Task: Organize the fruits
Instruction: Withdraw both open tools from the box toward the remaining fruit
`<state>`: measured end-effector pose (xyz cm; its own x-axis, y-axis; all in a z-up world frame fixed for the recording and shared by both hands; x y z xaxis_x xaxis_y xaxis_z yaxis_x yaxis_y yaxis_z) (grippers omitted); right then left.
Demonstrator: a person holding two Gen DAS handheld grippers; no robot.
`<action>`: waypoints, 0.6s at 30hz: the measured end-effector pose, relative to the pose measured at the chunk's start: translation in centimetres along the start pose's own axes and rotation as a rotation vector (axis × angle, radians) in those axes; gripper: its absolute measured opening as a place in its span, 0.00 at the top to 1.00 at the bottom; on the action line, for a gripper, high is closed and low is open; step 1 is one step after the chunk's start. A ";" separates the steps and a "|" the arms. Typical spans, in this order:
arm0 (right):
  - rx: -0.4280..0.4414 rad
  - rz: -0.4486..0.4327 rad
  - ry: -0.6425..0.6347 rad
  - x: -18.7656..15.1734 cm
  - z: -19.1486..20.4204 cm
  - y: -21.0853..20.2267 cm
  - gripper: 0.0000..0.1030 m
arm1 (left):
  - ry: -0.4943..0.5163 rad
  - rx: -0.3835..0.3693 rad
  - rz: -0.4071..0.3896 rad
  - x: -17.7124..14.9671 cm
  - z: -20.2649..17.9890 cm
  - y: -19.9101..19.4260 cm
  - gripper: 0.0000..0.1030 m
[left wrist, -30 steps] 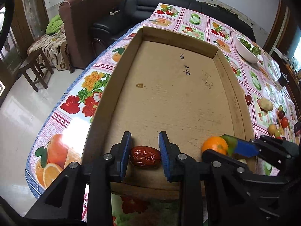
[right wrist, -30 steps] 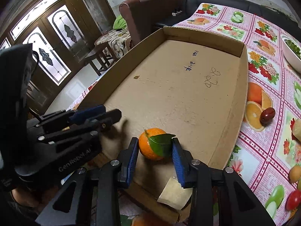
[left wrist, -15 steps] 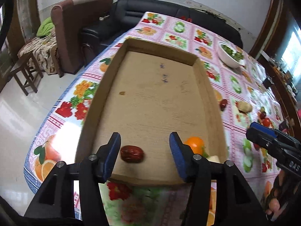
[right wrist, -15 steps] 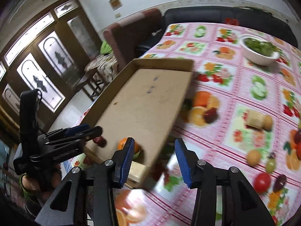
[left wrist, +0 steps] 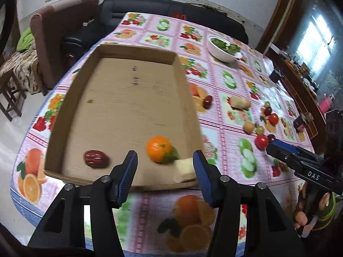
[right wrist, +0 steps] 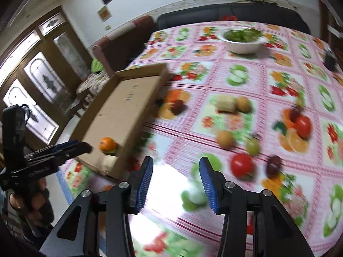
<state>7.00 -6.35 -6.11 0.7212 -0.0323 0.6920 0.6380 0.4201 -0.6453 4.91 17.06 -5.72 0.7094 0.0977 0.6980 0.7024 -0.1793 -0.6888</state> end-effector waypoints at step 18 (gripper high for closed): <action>-0.200 -0.092 0.167 -2.1 -11.0 -7.3 0.44 | 0.100 -0.178 0.074 -1.1 -12.0 1.9 0.49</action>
Point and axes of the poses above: each gripper's, at about its wrist camera, not at the fingertips, and y roughly the way its jaws point, z to its left, x to its top, the point moved 3 cm from there along y, roughly the way its jaws point, and after that the axes turned 11 degrees about -z, right-handed, at the moved point
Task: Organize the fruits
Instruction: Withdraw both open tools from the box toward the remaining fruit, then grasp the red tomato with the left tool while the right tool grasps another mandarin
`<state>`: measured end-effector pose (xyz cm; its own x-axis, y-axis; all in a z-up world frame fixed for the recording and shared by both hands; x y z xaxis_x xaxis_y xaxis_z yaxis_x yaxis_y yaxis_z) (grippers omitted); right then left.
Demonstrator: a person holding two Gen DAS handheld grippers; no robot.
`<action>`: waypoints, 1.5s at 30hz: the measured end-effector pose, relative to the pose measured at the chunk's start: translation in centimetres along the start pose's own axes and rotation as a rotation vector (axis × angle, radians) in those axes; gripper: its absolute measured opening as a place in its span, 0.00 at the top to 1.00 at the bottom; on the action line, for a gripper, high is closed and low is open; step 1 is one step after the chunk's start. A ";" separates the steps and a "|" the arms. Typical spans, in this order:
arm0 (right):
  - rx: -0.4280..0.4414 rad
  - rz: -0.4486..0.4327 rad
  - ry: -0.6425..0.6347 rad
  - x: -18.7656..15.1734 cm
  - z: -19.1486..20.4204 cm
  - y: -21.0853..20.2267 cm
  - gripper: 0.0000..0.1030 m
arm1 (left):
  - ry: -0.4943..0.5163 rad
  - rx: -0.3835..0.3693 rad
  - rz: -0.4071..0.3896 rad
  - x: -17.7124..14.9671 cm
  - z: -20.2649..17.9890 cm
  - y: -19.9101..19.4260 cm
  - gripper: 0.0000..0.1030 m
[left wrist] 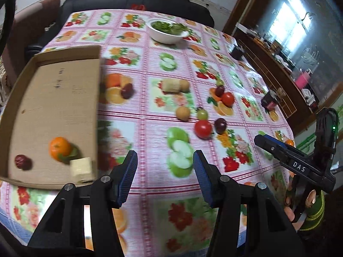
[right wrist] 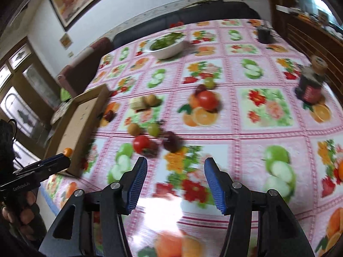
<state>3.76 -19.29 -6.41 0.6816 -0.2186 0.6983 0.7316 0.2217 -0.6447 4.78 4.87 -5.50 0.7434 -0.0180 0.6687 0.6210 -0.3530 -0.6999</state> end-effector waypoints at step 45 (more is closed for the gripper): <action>-0.517 -0.093 0.113 -1.4 -20.8 -5.5 0.59 | 0.067 0.025 0.086 0.3 -7.1 11.1 0.67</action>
Point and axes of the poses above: each gripper's, at about its wrist camera, not at the fingertips, and y roughly the way its jaws point, z to its left, x to its top, the point moved 3 cm from there along y, roughly the way its jaws point, and after that the axes turned 11 degrees about -z, right-handed, at the moved point
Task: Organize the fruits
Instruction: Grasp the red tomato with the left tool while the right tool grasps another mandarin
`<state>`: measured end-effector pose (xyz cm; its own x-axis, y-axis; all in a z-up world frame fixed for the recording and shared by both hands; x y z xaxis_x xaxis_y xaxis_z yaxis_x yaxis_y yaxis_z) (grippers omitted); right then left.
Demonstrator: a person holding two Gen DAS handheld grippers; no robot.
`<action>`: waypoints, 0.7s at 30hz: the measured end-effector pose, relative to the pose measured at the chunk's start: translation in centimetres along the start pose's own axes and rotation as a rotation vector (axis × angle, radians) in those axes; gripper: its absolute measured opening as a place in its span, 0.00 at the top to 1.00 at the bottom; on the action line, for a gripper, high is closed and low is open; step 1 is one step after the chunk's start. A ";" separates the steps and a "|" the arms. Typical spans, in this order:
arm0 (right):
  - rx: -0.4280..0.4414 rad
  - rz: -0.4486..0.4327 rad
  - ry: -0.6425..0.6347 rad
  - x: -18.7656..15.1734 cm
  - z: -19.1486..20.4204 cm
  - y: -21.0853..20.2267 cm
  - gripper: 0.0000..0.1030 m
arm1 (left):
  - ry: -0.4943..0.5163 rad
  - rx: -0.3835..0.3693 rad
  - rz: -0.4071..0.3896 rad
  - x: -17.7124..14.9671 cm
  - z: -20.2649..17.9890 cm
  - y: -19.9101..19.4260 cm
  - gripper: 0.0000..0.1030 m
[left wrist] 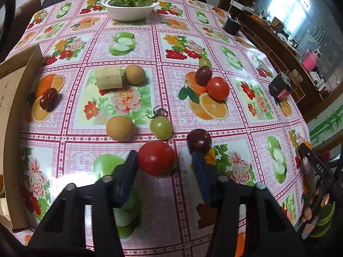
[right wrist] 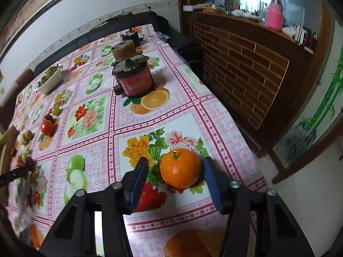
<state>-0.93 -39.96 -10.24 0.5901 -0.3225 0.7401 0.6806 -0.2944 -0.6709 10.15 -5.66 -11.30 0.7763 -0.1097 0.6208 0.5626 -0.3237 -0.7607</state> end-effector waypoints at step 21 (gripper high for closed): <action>0.528 0.074 -0.140 -1.1 19.9 -4.7 0.64 | -0.048 0.072 -0.094 0.0 5.5 -6.5 0.70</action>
Point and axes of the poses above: each gripper's, at about its wrist camera, not at the fingertips, and y roughly the way its jaws point, z to its left, x to its top, the point moved 3 cm from there along y, roughly the way its jaws point, and after that the axes turned 11 degrees about -z, right-handed, at the moved point
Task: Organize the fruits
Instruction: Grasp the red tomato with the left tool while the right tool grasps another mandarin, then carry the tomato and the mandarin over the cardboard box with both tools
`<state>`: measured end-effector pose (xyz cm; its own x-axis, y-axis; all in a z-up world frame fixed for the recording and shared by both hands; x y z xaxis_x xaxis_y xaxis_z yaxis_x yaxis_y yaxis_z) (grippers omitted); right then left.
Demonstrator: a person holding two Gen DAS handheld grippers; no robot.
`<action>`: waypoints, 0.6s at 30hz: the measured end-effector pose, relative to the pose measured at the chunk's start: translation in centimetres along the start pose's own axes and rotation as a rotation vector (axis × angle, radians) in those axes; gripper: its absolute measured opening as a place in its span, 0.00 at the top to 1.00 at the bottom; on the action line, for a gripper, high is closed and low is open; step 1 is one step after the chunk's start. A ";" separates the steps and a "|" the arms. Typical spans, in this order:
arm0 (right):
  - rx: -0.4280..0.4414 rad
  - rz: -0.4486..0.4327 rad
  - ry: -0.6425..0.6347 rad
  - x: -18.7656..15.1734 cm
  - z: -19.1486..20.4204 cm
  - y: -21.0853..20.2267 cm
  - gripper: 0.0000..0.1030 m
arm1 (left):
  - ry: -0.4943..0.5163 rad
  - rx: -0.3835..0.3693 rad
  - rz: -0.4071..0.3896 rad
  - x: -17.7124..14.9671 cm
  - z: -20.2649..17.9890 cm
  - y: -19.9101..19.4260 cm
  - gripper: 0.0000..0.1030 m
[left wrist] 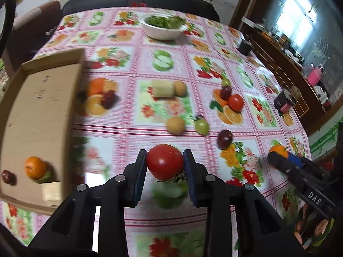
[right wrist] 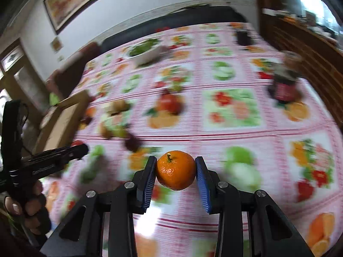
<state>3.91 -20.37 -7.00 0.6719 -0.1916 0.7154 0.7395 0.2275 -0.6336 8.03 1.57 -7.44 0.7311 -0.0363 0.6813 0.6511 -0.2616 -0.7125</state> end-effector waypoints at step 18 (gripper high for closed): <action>0.335 0.102 -0.143 0.5 17.0 5.5 0.64 | -0.158 0.236 -0.089 0.8 14.3 -5.0 0.70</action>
<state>7.64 -3.01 -5.11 0.7117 -0.0221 0.7021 0.5983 0.5429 -0.5894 8.31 16.63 -5.73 0.6797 0.1326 0.7214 0.7299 -0.0251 -0.6831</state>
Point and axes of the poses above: each gripper's, at about its wrist camera, not at the fingertips, and y roughly the way its jaws point, z to its left, x to its top, the point moved 3 cm from there along y, roughly the way its jaws point, and after that the axes turned 11 degrees about -z, right-handed, at the moved point
